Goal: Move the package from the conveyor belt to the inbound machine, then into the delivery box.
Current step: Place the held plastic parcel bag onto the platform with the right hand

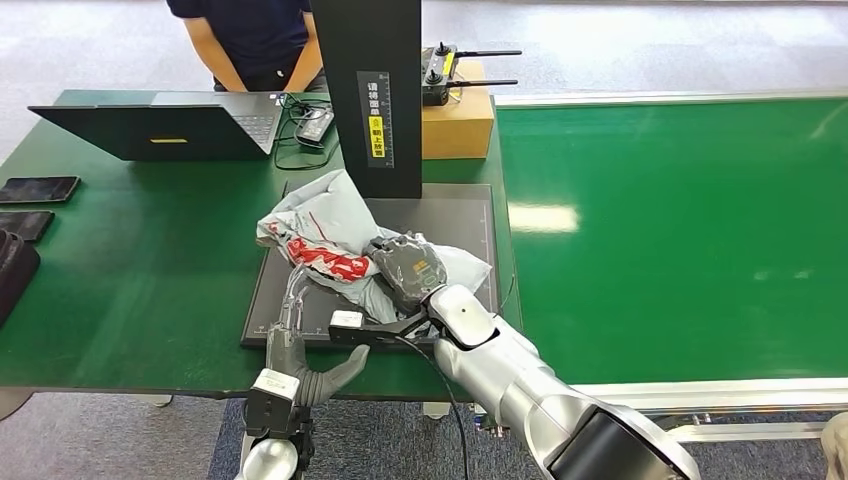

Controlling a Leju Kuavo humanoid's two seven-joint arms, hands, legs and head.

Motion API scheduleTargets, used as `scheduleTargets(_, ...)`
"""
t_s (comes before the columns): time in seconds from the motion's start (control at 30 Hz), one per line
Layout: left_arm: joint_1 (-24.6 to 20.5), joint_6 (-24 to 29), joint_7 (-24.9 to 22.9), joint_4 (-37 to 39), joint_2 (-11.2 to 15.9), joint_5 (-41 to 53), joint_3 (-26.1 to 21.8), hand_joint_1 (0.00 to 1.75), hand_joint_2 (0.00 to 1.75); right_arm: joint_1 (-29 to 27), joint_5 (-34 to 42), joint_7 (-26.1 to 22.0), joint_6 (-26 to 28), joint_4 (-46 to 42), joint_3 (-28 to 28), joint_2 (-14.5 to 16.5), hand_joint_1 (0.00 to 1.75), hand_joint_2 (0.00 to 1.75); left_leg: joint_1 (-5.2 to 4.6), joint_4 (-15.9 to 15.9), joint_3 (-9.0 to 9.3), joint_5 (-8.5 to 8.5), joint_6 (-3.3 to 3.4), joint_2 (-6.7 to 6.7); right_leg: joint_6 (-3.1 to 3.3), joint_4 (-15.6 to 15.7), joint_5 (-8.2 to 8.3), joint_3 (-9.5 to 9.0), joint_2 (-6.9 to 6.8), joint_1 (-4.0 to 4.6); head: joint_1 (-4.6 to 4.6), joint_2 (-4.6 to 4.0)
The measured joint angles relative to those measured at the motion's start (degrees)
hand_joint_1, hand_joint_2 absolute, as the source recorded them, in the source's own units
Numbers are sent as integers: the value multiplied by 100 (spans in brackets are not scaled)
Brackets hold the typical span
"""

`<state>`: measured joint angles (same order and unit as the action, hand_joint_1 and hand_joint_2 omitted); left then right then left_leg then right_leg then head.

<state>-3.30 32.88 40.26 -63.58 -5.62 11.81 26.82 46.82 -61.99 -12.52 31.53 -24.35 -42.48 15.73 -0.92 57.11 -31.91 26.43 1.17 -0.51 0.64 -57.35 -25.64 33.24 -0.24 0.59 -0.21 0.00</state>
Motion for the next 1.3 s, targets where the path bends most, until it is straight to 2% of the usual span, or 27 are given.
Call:
scheduleTargets(0.07, -2, -7, 0, 0, 0, 2, 0, 0, 175, 11, -19, 132, -38, 104, -56, -5, 162, 175, 0, 0, 0, 0, 0, 0, 0, 0, 0, 1, 0, 0, 0, 0)
scheduleTargets(0.1, -4, -14, 0, 0, 0, 4, 0, 0, 175, 15, -27, 185, -50, 146, -80, -8, 140, 175, 0, 0, 0, 0, 0, 0, 0, 0, 0, 1, 1, 0, -1, 0)
scheduleTargets(0.2, -12, -46, 0, 0, 0, 15, 0, 0, 175, 26, -56, 315, -77, 248, -134, -19, 20, 175, 0, 0, 0, 0, 0, -1, 0, 0, 0, 1, 0, 0, 0, 0)
scheduleTargets(0.23, -13, -56, 0, 0, 0, 19, 1, 0, 175, 27, -41, 333, -97, 275, -142, -23, 0, 175, 0, 0, 0, 0, 0, 0, 0, 0, 0, 1, 0, 0, 0, 0)
scheduleTargets(0.4, -22, -91, 0, 1, 0, 27, 10, 0, 175, 26, 359, 88, -276, 367, -106, -61, 0, 175, 0, 0, 0, 0, 0, -1, 0, 0, 0, 2, 1, 0, -1, 0)
scheduleTargets(0.7, -23, -98, 0, 4, 1, 37, 13, 0, 175, 16, 726, -225, 100, 402, 126, -130, 0, 175, 0, 0, 1, 0, 0, -1, 0, 0, 0, 1, 1, 0, 0, 0)
scheduleTargets(0.8, -19, -67, 0, 4, 2, 36, 13, 0, 175, -50, 1185, -705, 369, 352, 335, -157, 0, 175, 0, 0, 0, 0, 0, -1, 0, 0, 0, 1, 1, 0, 0, 0)
scheduleTargets(0.9, -11, -41, 0, 11, 2, 34, 13, 0, 175, -197, 1990, -1451, 493, 161, 671, -186, 0, 175, 0, 0, 0, 0, 0, -1, 0, 0, 0, 2, 0, 0, 0, 0)
scheduleTargets(1.0, 2, -22, 0, 29, 2, 39, 13, 0, 175, -417, 2980, -2196, 262, -131, 1134, -211, 0, 175, 0, 0, -2, 1, 0, 0, 0, 1, -1, 3, 0, 0, 0, 0)
scheduleTargets(1.07, 7, -2, 0, 38, 2, 57, 13, 0, 175, -605, 3490, -2488, -6, -343, 1420, -239, 0, 175, 0, 0, -2, 1, 0, 0, 0, 1, -1, 4, 0, 0, 0, 0)
scheduleTargets(1.2, 33, 49, 0, 42, 2, 101, 11, 0, 175, -1222, 4444, -2709, -793, -950, 1841, -345, 0, 175, 0, 0, -5, 3, 0, 1, 0, 2, -2, 6, -1, 0, 0, 0)
scheduleTargets(1.3, 68, 57, 0, 42, 2, 150, -2, 0, 175, -1797, 4918, -2731, -1069, -1545, 1946, -459, 0, 175, 0, 0, -8, 5, -1, 1, 1, 2, -4, 9, -1, 0, 0, 0)
